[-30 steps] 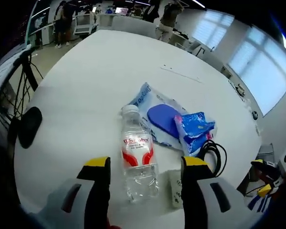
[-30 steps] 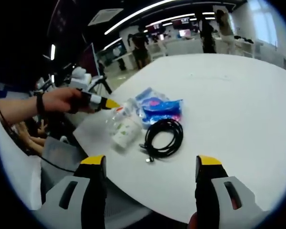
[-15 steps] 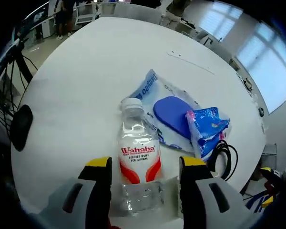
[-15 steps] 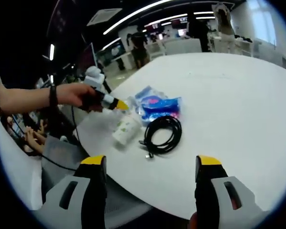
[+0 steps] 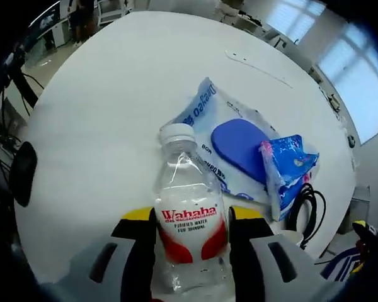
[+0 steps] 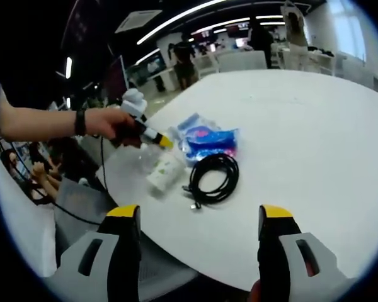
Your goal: Arrange the tabletop items into an orderly group along one side of the table until the central work area is clear of visible clutter.
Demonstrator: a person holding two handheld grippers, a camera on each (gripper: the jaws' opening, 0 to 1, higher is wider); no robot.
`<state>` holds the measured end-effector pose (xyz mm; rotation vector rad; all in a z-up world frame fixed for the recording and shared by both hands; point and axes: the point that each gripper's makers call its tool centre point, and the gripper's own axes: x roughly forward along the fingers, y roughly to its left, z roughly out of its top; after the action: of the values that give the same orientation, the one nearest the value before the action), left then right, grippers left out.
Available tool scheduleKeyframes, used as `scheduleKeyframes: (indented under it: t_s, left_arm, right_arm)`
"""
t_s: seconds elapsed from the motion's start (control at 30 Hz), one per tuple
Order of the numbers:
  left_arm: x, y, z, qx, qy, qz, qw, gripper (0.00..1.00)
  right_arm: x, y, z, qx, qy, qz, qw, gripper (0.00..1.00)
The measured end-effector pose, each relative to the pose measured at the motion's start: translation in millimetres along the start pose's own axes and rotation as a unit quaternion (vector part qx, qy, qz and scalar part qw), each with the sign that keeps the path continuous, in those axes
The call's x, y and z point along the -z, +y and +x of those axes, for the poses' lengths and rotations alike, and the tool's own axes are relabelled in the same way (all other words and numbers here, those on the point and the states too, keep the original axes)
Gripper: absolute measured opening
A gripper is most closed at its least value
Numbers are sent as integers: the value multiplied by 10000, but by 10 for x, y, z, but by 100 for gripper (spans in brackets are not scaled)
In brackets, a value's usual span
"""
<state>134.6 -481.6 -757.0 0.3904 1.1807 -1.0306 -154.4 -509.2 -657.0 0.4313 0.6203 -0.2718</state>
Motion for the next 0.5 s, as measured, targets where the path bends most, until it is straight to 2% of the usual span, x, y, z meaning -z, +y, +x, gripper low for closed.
scheduleKeyframes:
  t_s: [0.2, 0.5]
  left_arm:
    - [-16, 0, -32, 129, -120, -61, 9998, 41]
    - [-66, 98, -188, 65, -415, 57, 9991, 39]
  right_arm:
    - [-6, -24, -14, 22, -15, 6, 10000, 75]
    - [29, 0, 30, -16, 15, 33, 10000, 75]
